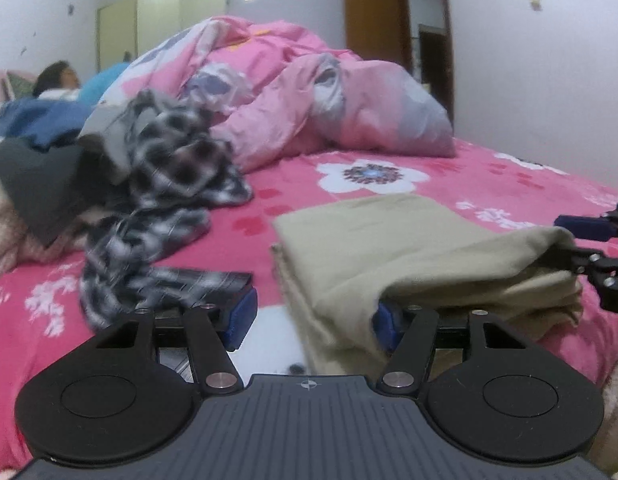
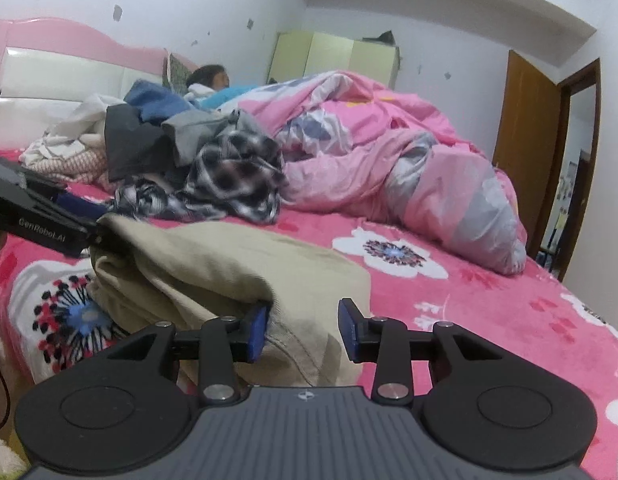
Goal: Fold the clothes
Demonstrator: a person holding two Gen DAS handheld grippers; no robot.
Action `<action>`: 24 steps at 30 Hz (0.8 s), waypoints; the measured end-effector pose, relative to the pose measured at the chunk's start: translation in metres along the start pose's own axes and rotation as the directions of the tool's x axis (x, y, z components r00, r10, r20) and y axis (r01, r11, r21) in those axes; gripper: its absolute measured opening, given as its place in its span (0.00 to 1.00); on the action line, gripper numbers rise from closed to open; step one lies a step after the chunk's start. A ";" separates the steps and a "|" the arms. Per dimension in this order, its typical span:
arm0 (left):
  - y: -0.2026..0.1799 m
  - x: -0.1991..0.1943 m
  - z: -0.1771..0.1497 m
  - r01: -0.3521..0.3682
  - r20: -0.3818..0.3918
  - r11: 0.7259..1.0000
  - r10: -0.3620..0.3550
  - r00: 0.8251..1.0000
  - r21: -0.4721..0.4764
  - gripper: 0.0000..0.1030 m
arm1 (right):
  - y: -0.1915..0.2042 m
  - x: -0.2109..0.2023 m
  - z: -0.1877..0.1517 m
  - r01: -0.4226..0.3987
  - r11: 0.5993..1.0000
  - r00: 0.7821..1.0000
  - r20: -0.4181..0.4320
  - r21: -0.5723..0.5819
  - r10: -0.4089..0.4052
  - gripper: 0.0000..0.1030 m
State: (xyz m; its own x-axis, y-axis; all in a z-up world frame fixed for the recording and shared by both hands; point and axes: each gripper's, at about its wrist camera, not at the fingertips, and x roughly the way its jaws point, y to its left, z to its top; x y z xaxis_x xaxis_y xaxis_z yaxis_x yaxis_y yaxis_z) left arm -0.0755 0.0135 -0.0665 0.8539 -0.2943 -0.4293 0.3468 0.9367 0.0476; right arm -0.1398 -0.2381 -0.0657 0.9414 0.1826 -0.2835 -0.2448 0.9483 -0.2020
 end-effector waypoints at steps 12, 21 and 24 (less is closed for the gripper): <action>0.010 0.000 -0.017 0.046 -0.014 0.999 -0.046 0.999 -0.030 0.64 | -0.018 0.010 -0.027 -0.073 0.989 0.992 -0.095 0.130 0.086 0.57; 0.031 -0.029 -0.019 0.071 -0.053 0.995 -0.075 0.996 -0.075 0.68 | -0.042 -0.030 -0.021 -0.113 0.976 0.986 -0.096 0.188 0.133 0.60; 0.036 -0.042 -0.011 0.074 -0.024 0.993 -0.077 0.997 -0.092 0.68 | -0.052 -0.040 -0.016 -0.098 0.970 0.990 -0.077 0.224 0.118 0.60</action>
State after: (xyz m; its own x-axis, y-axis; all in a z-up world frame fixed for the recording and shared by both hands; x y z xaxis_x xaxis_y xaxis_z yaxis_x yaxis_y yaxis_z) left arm -0.1036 0.0615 -0.0568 0.8152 -0.3608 -0.4530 0.3720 0.9257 -0.0679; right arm -0.1684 -0.2988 -0.0588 0.8854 0.2727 -0.3763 -0.2778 0.9597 0.0421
